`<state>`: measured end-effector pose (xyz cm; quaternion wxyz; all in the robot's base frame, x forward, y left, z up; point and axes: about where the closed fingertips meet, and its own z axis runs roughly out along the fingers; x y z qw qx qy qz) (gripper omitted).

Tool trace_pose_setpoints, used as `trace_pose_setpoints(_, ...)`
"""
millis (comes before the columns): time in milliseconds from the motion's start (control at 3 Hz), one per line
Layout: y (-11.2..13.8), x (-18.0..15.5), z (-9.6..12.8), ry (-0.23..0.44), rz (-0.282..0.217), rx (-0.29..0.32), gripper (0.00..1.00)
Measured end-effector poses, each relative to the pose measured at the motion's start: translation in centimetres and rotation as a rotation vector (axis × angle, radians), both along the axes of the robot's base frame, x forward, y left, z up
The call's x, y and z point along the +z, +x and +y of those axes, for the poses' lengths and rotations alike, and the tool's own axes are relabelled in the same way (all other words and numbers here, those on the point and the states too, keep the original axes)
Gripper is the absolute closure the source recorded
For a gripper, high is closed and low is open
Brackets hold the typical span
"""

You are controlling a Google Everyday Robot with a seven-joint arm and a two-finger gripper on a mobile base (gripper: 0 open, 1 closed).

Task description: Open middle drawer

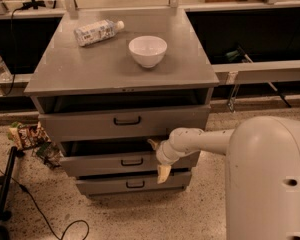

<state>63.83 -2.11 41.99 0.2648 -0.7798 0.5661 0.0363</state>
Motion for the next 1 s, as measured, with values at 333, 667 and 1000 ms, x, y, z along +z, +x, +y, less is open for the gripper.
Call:
trace_pose_setpoints(333, 0.57, -0.71, 0.28, -0.012, 0.008, 0.005, 0.0)
trace_pose_setpoints(667, 1.23, -1.0, 0.56, -0.015, 0.007, 0.008, 0.07)
trace_pose_setpoints(1000, 1.23, -0.89, 0.6, -0.014, 0.017, 0.019, 0.38)
